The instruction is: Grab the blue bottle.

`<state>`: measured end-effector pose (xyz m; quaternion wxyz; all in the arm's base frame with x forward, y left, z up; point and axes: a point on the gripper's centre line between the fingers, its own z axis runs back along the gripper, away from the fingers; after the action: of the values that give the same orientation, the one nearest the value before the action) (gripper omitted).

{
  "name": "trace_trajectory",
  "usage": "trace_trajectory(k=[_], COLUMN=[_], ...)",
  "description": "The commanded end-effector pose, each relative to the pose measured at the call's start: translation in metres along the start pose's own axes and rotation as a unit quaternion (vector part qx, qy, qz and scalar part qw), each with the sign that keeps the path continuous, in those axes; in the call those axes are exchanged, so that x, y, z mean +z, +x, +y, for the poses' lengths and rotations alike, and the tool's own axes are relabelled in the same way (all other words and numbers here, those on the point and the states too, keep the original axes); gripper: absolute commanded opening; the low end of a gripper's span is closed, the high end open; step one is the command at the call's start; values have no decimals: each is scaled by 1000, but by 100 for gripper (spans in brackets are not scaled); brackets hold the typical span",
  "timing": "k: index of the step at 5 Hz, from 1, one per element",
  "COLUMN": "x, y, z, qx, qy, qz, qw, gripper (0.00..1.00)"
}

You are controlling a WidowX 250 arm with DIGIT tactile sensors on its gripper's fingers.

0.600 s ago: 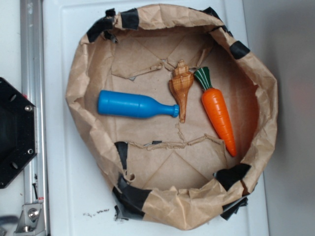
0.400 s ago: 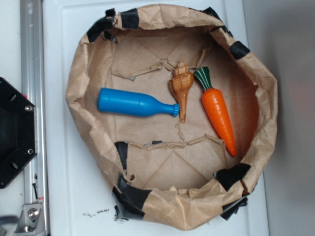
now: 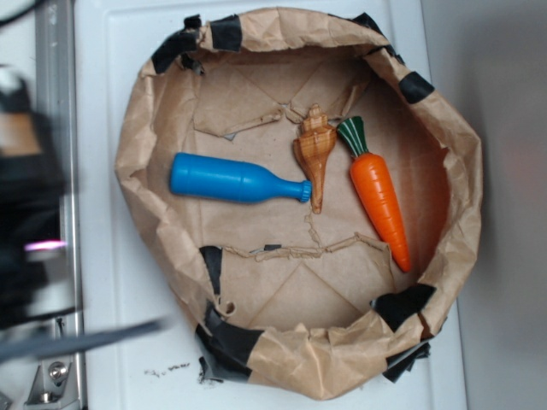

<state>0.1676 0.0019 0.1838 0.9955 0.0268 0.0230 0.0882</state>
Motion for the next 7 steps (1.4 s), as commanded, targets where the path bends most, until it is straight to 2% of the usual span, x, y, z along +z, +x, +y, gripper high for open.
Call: trace_trajectory(k=[1,2,3,4,5,6,7], x=[-52,-102,-153,-188,-164,-110,-62], y=[86,82,61,46,57,89,103], z=[-6,-7,1,6,-1,-21,-21], qx=[-37,-72,-93,-108,-114,-146,-73], qy=[-88,-85,-89,-70,-47,-53,-38], qz=[-116,-122,-66,-45,-59,-111,-86], qw=[989,986,990,991,991,982,993], gripper=[100,100,100,21,0,0,0])
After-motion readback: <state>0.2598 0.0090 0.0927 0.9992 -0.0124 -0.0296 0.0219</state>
